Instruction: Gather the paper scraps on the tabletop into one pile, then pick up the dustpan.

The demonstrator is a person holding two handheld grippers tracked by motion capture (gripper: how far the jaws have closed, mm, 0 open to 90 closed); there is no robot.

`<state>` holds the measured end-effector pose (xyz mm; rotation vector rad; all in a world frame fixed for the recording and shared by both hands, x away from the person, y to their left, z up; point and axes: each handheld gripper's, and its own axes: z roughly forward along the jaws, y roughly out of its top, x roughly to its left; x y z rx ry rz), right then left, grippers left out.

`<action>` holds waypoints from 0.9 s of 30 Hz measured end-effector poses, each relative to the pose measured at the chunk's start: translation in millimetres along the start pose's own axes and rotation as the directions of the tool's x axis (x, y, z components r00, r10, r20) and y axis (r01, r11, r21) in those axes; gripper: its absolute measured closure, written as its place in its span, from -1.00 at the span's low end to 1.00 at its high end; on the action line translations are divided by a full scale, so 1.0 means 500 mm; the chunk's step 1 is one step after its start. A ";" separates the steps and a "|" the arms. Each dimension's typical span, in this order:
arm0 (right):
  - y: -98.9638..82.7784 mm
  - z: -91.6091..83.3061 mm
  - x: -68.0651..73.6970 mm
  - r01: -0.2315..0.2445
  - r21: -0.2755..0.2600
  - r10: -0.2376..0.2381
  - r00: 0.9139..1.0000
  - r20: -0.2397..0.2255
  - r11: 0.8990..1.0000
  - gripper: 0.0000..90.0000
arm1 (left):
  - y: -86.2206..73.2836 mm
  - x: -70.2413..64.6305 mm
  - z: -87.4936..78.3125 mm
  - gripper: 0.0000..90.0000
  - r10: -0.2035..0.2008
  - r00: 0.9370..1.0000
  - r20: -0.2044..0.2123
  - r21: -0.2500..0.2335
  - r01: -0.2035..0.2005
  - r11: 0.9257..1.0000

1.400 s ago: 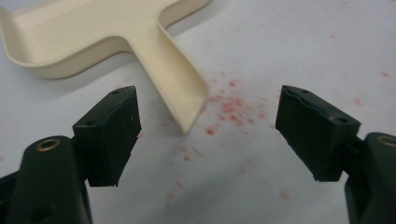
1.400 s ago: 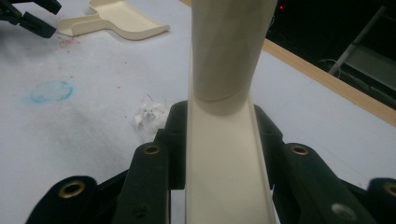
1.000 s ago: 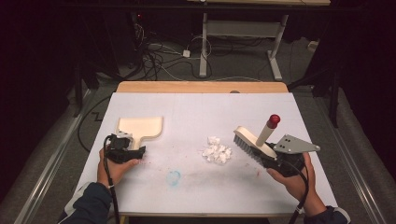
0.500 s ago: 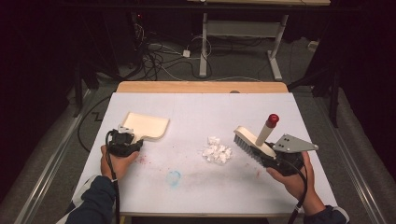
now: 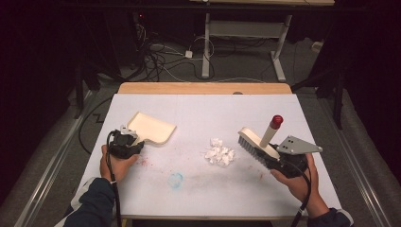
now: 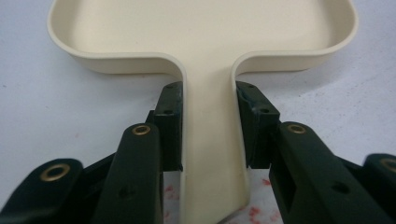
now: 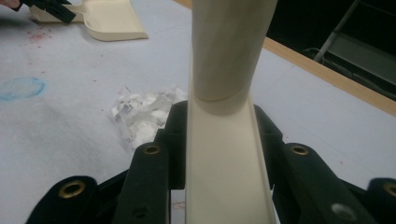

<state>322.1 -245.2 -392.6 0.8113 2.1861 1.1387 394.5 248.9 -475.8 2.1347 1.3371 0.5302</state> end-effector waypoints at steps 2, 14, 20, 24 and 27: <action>0.000 0.001 -0.002 -0.001 -0.002 0.001 1.000 0.005 1.000 0.49 | 0.002 -0.005 -0.008 0.43 0.024 1.000 0.003 -0.006 -0.024 1.000; -0.012 0.006 -0.011 -0.012 0.005 0.012 0.999 0.035 1.000 0.50 | 0.015 -0.020 -0.048 0.43 0.117 0.993 0.026 -0.025 -0.116 0.993; -0.015 0.008 -0.009 -0.005 0.010 0.004 0.999 0.034 1.000 0.50 | 0.022 -0.034 -0.067 0.43 0.159 0.986 0.044 -0.040 -0.158 0.987; -0.015 0.005 -0.010 -0.011 0.002 0.010 0.999 0.042 1.000 0.50 | 0.022 -0.038 -0.074 0.43 0.175 0.983 0.053 -0.049 -0.173 0.984; -0.017 0.004 -0.011 -0.012 0.006 0.011 0.999 0.048 1.000 0.50 | 0.022 -0.042 -0.082 0.43 0.187 0.981 0.053 -0.057 -0.184 0.981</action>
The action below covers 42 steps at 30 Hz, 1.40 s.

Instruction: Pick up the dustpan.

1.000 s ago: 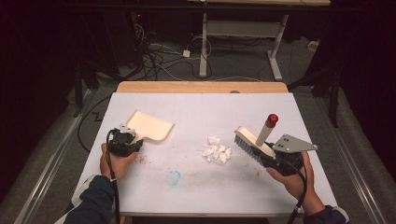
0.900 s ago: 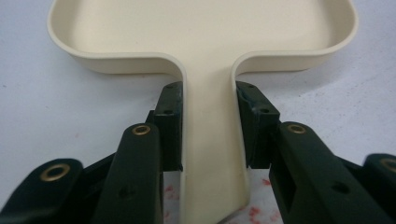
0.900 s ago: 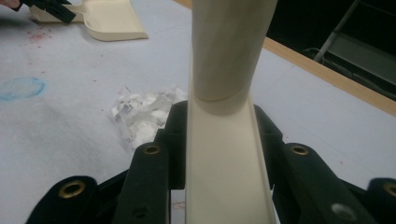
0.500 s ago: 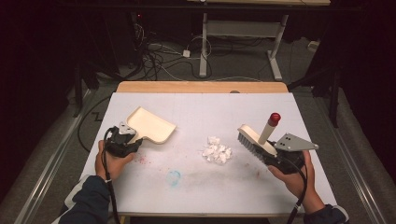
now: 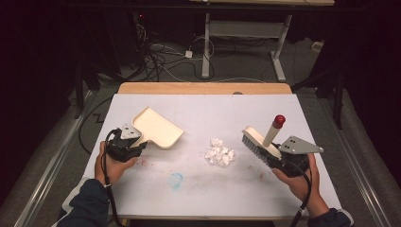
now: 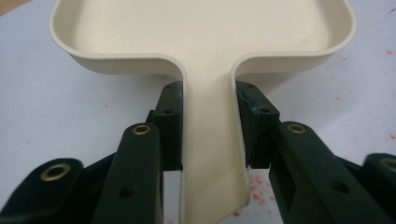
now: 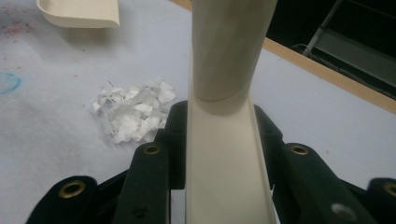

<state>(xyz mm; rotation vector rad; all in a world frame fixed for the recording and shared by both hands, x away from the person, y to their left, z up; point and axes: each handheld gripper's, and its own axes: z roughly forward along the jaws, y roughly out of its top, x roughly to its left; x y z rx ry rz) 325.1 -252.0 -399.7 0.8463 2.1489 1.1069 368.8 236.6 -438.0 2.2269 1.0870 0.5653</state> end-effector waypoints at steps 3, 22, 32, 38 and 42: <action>-0.001 -0.001 0.000 -0.004 0.001 0.004 1.000 0.003 1.000 0.50 | 0.001 -0.006 -0.010 0.43 0.022 1.000 0.001 -0.006 -0.022 1.000; -0.008 0.012 -0.001 -0.014 0.020 0.013 1.000 0.019 1.000 0.50 | 0.000 -0.063 -0.033 0.43 0.177 0.976 0.126 0.029 -0.182 0.983; -0.018 0.032 -0.006 -0.031 0.043 0.029 0.998 0.049 0.999 0.50 | -0.015 -0.098 -0.038 0.43 0.240 0.948 0.209 0.067 -0.258 0.964; -0.019 0.041 -0.006 -0.039 0.056 0.036 0.998 0.052 0.998 0.50 | -0.015 -0.116 -0.036 0.43 0.266 0.927 0.263 0.085 -0.297 0.951; -0.021 0.047 -0.006 -0.039 0.063 0.036 0.998 0.054 0.997 0.50 | -0.013 -0.127 -0.033 0.43 0.275 0.917 0.290 0.092 -0.312 0.945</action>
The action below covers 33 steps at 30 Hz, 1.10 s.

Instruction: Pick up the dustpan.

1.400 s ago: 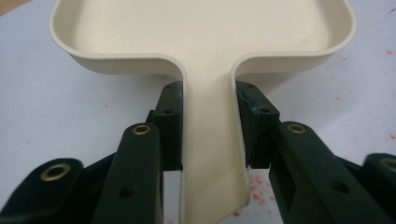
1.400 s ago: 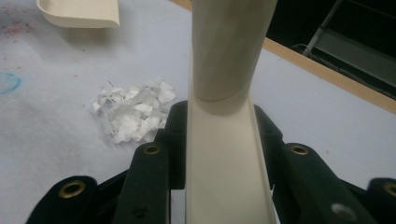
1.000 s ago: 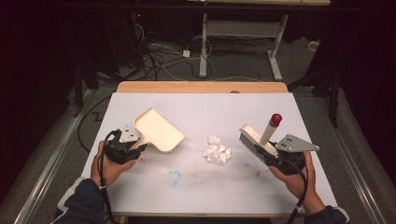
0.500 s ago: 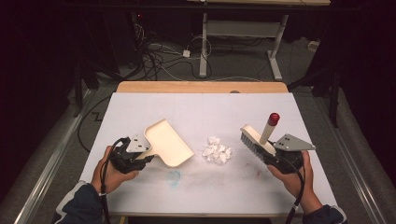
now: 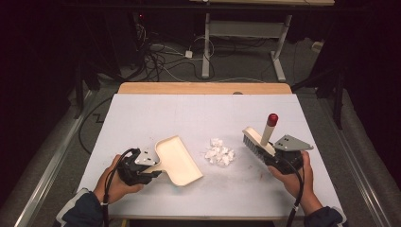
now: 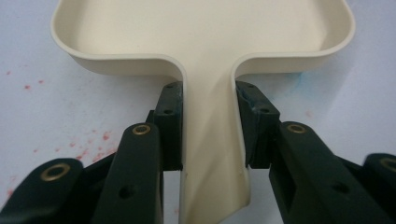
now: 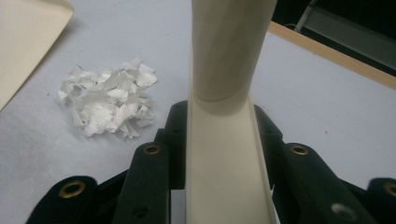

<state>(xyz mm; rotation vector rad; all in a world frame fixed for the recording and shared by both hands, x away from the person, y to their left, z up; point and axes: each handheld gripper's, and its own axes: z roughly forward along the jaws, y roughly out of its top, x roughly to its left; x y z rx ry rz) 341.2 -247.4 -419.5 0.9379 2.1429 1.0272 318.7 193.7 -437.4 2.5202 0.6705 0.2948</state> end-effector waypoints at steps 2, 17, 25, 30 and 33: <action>0.000 0.003 0.000 -0.005 0.000 0.005 1.000 0.006 1.000 0.50 | 0.002 -0.001 0.002 0.43 0.001 1.000 0.021 0.003 -0.001 1.000; 0.020 0.094 0.028 -0.073 -0.029 0.074 0.996 0.058 0.997 0.50 | 0.009 -0.003 0.018 0.42 -0.019 0.996 0.091 0.017 0.018 1.000; 0.040 0.140 0.069 -0.064 -0.043 0.066 0.997 0.041 0.997 0.50 | 0.014 -0.005 0.029 0.42 -0.024 0.995 0.102 0.017 0.022 1.000; 0.050 0.158 0.101 -0.048 -0.045 0.049 0.999 0.013 0.998 0.49 | 0.017 -0.008 0.032 0.42 -0.030 0.994 0.105 0.018 0.029 0.999; 0.054 0.166 0.114 -0.038 -0.048 0.039 0.999 0.007 0.998 0.49 | 0.019 -0.009 0.031 0.42 -0.029 0.994 0.104 0.021 0.027 0.999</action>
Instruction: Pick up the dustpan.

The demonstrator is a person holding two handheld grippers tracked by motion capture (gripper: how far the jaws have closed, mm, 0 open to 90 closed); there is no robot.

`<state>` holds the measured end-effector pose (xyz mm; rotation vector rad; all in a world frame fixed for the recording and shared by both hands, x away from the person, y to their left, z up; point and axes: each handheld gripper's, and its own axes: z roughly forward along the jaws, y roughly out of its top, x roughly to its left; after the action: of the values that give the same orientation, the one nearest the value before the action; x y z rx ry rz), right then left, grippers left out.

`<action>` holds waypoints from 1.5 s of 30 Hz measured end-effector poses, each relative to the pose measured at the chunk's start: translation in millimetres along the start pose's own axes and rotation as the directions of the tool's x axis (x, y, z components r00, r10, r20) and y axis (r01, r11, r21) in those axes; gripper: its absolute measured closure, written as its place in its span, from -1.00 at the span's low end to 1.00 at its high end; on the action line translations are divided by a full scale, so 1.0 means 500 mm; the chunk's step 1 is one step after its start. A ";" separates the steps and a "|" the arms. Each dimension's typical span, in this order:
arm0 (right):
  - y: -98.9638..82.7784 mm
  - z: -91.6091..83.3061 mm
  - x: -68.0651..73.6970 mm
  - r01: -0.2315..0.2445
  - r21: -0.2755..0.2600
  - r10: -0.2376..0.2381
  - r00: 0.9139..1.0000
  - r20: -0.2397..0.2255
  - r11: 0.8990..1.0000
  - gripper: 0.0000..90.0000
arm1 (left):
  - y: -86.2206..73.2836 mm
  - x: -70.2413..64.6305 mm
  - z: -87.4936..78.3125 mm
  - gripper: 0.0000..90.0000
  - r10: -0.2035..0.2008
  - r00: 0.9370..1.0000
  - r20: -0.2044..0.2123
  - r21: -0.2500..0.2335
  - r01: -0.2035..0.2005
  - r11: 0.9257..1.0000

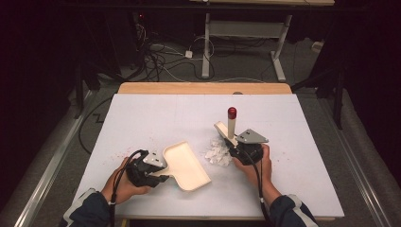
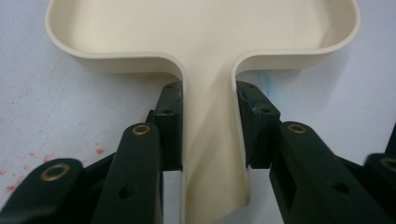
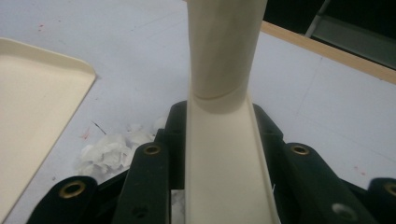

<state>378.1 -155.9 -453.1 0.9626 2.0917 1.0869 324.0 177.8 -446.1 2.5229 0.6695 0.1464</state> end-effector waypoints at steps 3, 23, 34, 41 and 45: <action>0.001 0.004 0.010 -0.002 -0.002 0.002 1.000 0.001 1.000 0.49 | 0.003 -0.001 0.002 0.42 -0.002 1.000 0.002 0.003 0.002 1.000; 0.000 -0.005 0.062 -0.020 -0.032 0.018 0.998 -0.065 0.999 0.49 | 0.034 -0.019 0.025 0.42 -0.001 1.000 0.005 0.010 0.001 1.000; 0.004 -0.008 0.103 -0.021 -0.049 0.016 0.995 -0.099 0.999 0.49 | 0.062 -0.041 0.044 0.42 -0.011 1.000 0.011 0.014 0.011 1.000; 0.011 -0.015 0.138 -0.007 -0.058 -0.001 0.990 -0.138 0.998 0.49 | 0.072 -0.050 0.049 0.42 -0.021 1.000 0.008 0.011 0.021 1.000; 0.016 -0.019 0.153 -0.003 -0.064 -0.007 0.987 -0.158 0.998 0.49 | 0.072 -0.052 0.050 0.42 -0.019 1.000 0.002 0.014 0.019 1.000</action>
<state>330.5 -95.1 -454.4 0.8679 2.1681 1.2584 322.8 126.9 -448.4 2.5293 0.6958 0.1319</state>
